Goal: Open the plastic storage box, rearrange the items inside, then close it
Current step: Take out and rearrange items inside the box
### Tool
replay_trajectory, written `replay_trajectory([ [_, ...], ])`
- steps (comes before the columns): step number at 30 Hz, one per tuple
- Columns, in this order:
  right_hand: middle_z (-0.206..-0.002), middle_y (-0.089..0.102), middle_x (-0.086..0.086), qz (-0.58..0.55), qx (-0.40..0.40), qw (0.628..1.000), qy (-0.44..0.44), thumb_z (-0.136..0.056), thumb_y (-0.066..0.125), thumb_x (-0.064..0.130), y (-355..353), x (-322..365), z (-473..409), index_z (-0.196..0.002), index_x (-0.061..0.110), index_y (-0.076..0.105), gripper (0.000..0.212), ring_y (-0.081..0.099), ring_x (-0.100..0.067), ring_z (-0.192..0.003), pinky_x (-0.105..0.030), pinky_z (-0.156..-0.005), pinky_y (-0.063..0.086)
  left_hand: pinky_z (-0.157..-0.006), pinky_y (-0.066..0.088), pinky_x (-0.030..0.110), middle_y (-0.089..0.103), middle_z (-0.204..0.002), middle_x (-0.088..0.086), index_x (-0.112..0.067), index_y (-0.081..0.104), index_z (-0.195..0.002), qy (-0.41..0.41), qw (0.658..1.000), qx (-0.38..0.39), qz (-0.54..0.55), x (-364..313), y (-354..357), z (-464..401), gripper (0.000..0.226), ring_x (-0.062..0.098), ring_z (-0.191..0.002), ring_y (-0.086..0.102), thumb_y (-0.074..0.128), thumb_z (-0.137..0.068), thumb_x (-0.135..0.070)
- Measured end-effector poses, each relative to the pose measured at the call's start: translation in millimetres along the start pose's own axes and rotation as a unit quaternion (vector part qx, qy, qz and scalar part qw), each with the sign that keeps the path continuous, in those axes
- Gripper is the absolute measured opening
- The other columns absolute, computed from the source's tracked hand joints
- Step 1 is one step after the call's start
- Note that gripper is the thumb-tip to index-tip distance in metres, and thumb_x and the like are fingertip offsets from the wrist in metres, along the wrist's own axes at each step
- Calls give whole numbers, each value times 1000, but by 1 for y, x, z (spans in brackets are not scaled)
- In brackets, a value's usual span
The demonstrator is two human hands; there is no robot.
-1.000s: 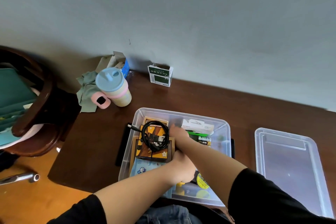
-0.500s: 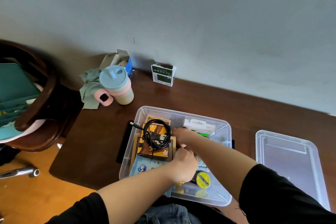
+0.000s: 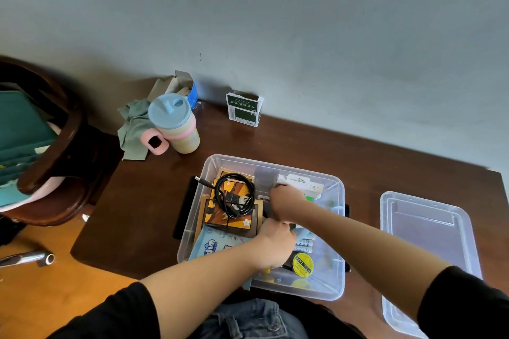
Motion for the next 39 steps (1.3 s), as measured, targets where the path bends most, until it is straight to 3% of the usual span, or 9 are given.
replay_trajectory([
  [2,-106,65,-13,-18,-26,999,16,-84,60,12,-6,-11,17,-106,2,62,24,62,-31,-99,-34,-75,50,-76,35,34,51,-125,16,-4,48,-122,-4,1000,4,-2,2,0,-1,30,30,-108,53,50,-93,-14],
  [9,-107,62,-13,-77,-39,990,115,-87,46,3,-4,-60,90,-108,3,56,23,61,-29,-96,-30,-68,43,-96,34,42,60,-119,11,-8,50,-121,-83,996,40,16,15,-11,-9,31,30,-110,56,51,-92,-17],
  [13,-105,64,-8,-43,-18,991,124,-89,43,4,3,-57,117,-105,7,58,22,62,-25,-95,-28,-68,42,-82,31,35,63,-111,6,-14,58,-109,-134,989,29,56,26,-24,-13,19,27,-105,57,52,-91,-17],
  [19,-86,58,-1,64,19,996,55,-89,46,8,22,-21,113,-93,15,59,15,55,-18,-78,-22,-49,25,-74,35,30,62,-113,7,-15,59,-110,-162,979,-95,80,42,-49,-10,23,27,-106,58,56,-88,-10],
  [23,-105,62,-5,91,17,996,9,-88,50,14,35,-16,108,-104,13,64,21,51,-22,-104,-30,-83,36,-68,40,31,62,-111,11,-10,60,-107,-169,975,-113,95,44,-59,-11,22,28,-104,59,58,-85,-5],
  [27,-114,62,-4,131,35,991,1,-90,51,20,49,-21,105,-107,14,64,23,44,-26,-120,-33,-99,31,-64,40,31,63,-108,10,-7,59,-106,-191,964,-131,132,56,-65,-8,25,28,-99,62,55,-83,1],
  [31,-122,59,-5,159,44,986,3,-91,51,24,51,-22,103,-114,13,62,28,39,-27,-126,-37,-107,27,-63,37,30,66,-108,10,-2,37,-135,-202,962,-157,95,60,-70,-5,55,28,-98,64,53,-83,5],
  [36,-124,56,-5,166,24,986,9,-93,48,25,45,-26,99,-118,16,61,30,40,-25,-122,-33,-103,29,-80,40,36,59,-110,10,-10,61,-107,-99,978,-182,-10,16,-78,-7,25,30,-106,56,55,-86,1],
  [39,-126,53,-2,161,13,987,0,-93,47,25,41,-29,96,-120,20,59,30,41,-23,-118,-31,-100,31,-89,39,39,59,-114,11,-6,62,-109,-67,990,-120,-12,-12,-59,-12,22,31,-111,53,49,-92,-2],
])
Point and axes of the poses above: each hand's wrist, its own z-axis away from the middle knuckle, its own y-axis out of the palm, x = y × z, the point moved 8 cm from there along -z, towards the middle knuckle
